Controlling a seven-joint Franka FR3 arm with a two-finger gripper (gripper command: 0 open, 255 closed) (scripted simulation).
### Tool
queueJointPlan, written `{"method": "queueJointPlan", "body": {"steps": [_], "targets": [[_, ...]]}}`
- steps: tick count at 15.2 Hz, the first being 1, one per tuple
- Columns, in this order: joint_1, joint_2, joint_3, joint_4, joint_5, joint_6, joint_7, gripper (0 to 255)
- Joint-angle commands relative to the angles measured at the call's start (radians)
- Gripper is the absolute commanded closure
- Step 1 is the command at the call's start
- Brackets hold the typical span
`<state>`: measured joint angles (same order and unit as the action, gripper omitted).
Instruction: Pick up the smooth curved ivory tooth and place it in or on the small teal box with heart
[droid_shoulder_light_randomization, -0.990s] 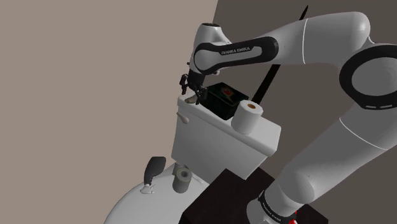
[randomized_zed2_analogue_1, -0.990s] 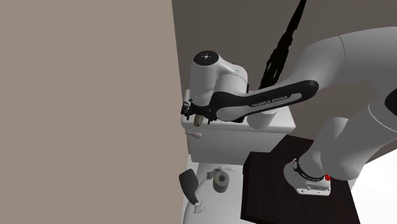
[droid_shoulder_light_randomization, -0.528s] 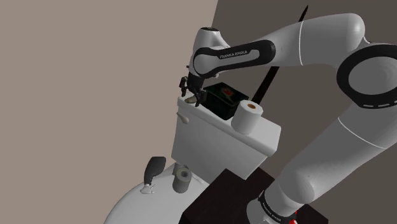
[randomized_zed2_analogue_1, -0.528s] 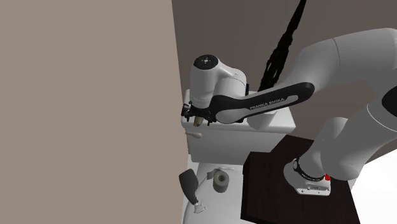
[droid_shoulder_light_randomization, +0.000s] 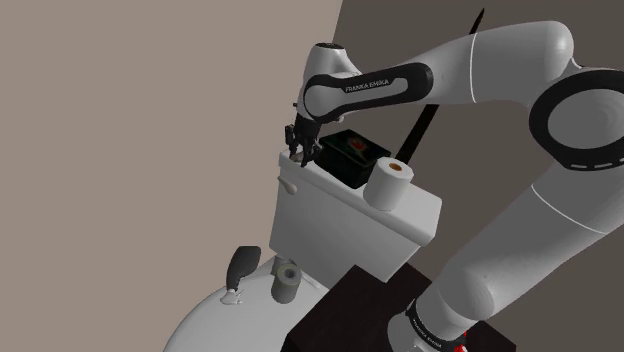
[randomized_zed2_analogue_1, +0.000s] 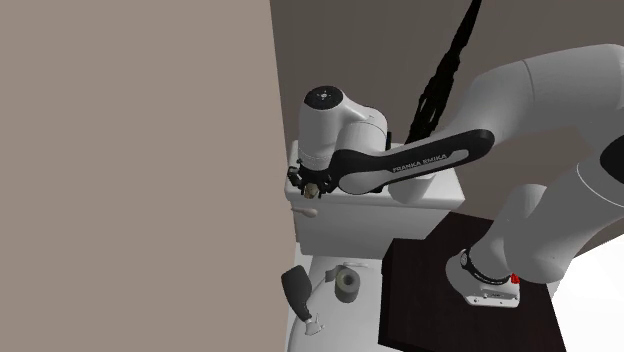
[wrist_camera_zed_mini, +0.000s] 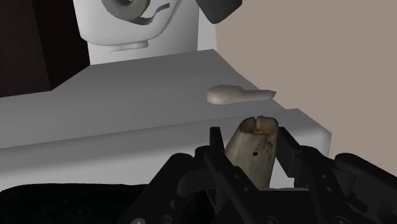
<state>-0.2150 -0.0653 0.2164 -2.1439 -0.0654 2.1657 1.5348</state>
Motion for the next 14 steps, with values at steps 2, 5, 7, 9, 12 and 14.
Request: {"method": "queueJointPlan", "body": {"steps": [2,5,7,9,12,14], "targets": [[0.000,0.000,0.000,0.000,0.000,0.000,0.000,255],[0.000,-0.005,0.000,0.008,0.002,-0.013,-0.002,255],[0.000,-0.014,-0.001,0.026,0.005,-0.039,-0.005,255],[0.000,-0.022,-0.001,0.045,0.008,-0.066,-0.009,255],[0.000,-0.032,-0.002,0.074,0.012,-0.105,-0.013,255],[0.000,-0.038,-0.003,0.095,0.014,-0.132,-0.016,255]]}}
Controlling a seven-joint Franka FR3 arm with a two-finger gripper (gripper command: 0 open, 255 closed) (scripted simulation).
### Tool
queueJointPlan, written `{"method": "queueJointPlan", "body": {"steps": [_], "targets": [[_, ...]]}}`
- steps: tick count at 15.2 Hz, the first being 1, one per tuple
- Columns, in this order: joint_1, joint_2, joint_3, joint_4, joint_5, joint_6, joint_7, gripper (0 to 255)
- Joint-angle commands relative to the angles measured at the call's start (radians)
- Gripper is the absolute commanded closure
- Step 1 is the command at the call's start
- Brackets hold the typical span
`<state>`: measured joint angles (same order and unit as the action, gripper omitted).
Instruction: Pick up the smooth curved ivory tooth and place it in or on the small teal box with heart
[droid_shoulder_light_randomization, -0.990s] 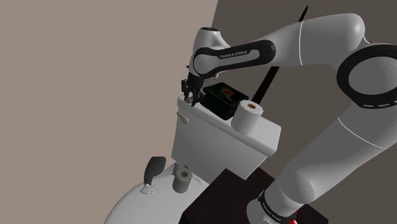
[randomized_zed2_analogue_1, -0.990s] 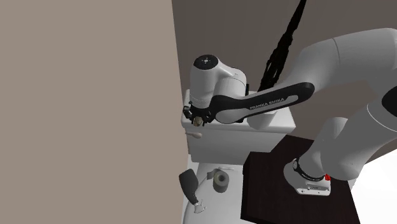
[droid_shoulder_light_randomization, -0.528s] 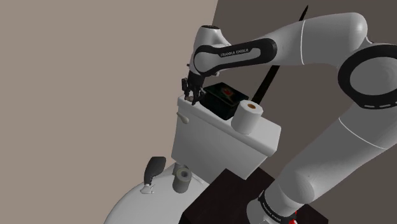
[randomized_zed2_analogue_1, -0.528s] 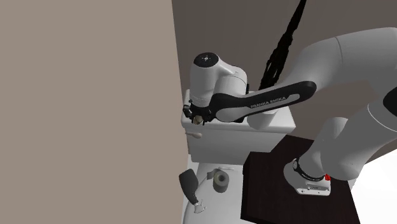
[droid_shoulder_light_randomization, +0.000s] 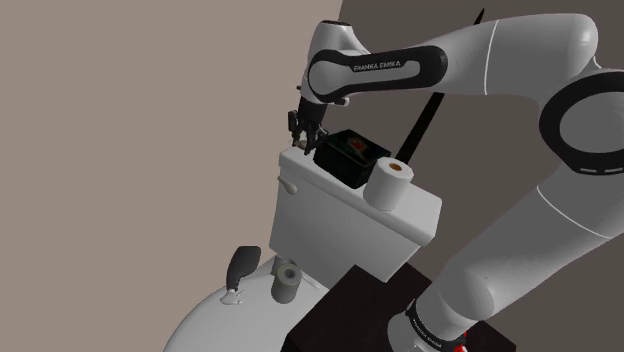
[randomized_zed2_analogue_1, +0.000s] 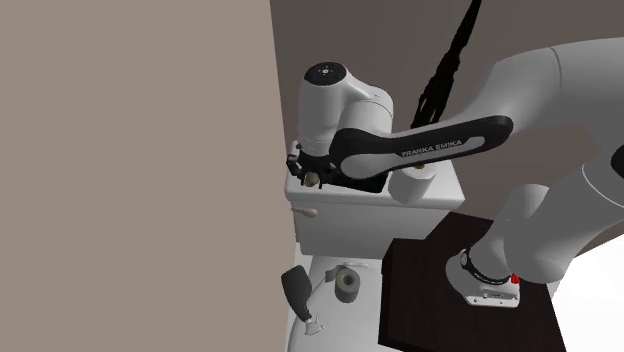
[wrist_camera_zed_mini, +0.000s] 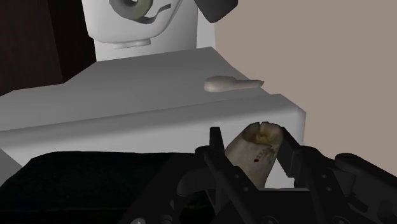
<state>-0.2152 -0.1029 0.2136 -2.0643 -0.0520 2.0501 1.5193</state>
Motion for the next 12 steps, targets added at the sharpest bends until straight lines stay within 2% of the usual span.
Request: {"method": "queueJointPlan", "body": {"steps": [1,12], "targets": [[0.000,-0.003,0.000,0.026,0.001,-0.029,-0.002,255],[0.000,-0.017,-0.002,0.159,0.007,-0.176,-0.013,255]]}}
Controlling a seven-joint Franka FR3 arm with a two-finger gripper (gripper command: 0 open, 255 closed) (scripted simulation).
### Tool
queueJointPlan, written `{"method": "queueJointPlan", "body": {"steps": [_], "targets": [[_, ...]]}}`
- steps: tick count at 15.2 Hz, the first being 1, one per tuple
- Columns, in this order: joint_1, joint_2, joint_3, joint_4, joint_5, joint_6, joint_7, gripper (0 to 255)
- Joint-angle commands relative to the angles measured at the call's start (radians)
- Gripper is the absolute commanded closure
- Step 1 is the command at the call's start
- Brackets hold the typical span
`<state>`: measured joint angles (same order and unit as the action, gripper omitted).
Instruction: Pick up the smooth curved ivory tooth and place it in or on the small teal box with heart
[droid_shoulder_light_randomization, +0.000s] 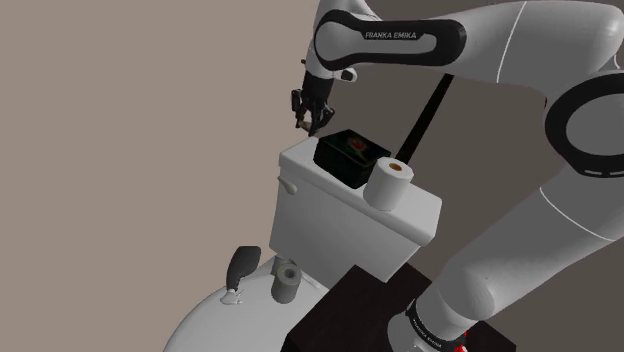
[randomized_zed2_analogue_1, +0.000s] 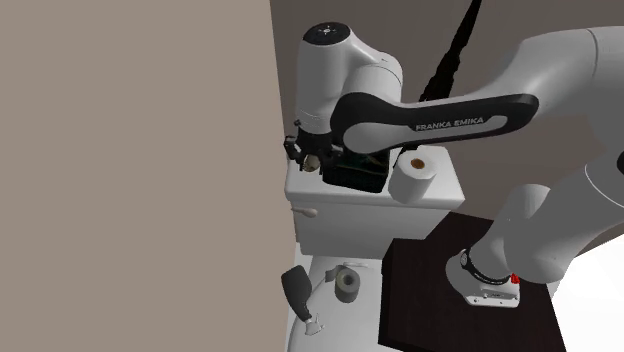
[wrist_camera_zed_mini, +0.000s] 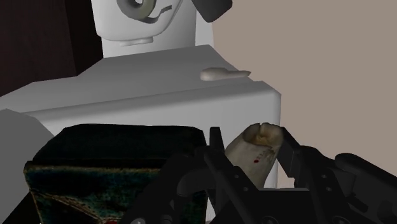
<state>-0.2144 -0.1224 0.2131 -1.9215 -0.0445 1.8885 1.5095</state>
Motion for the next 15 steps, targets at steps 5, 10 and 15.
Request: {"method": "queueJointPlan", "body": {"steps": [5,10,15], "targets": [[-0.002,0.004,-0.002,0.086,0.000,-0.081,-0.007,255],[-0.002,0.012,-0.001,0.159,-0.001,-0.147,-0.009,255],[-0.038,-0.134,-0.066,0.002,0.023,-0.129,-0.116,255]]}}
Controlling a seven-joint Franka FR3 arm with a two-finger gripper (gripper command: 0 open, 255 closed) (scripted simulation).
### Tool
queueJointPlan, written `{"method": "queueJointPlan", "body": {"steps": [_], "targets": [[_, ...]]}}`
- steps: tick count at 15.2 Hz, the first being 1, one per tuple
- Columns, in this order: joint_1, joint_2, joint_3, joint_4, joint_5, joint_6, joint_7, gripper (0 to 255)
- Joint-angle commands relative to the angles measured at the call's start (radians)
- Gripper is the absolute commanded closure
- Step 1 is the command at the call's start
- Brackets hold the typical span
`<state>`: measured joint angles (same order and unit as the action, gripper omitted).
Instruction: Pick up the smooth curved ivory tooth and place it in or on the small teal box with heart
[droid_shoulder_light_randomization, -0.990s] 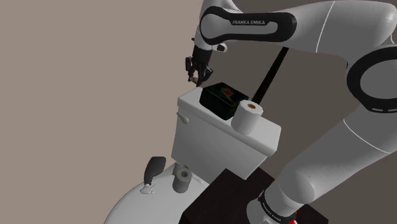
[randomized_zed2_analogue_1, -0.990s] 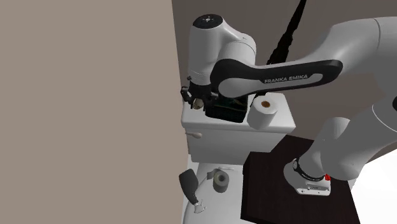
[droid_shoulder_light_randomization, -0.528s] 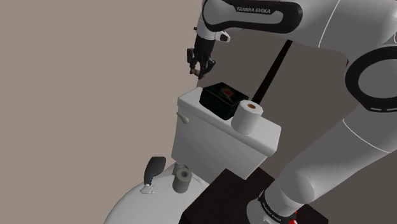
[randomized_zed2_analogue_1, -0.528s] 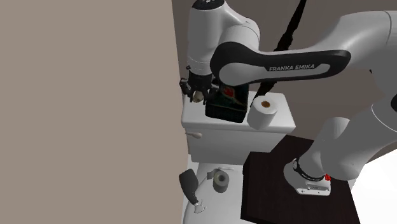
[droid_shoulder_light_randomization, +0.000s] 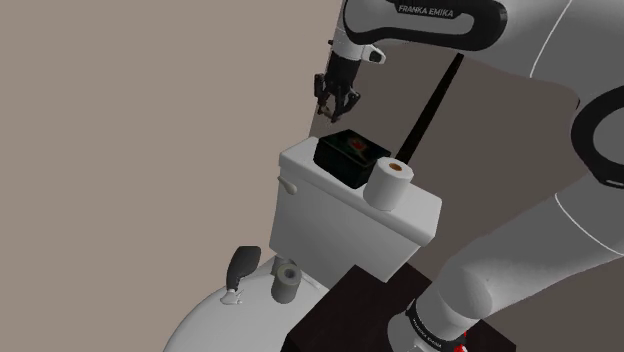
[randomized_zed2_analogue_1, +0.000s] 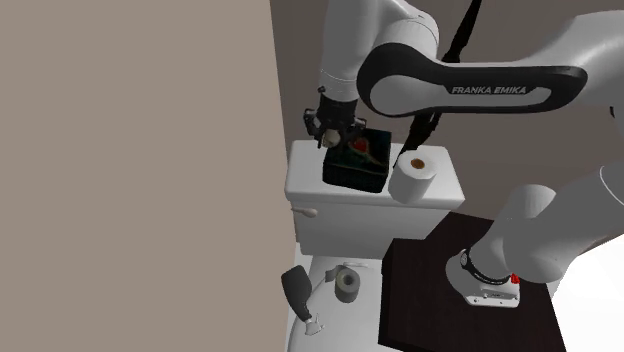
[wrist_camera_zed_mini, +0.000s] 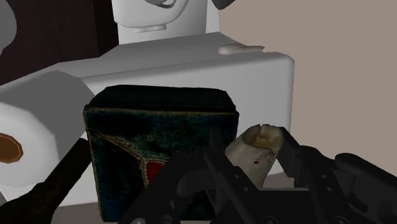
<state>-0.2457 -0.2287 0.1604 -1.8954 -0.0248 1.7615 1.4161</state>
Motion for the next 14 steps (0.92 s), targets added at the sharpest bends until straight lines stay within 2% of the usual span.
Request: {"method": "queueJointPlan", "body": {"steps": [1,7,14], "targets": [[-0.013,-0.055,-0.027,-0.052,0.005,-0.001,-0.044,255],[-0.050,-0.193,-0.113,-0.185,-0.001,-0.002,-0.166,255],[-0.050,-0.202,-0.113,-0.286,-0.001,0.091,-0.162,255]]}}
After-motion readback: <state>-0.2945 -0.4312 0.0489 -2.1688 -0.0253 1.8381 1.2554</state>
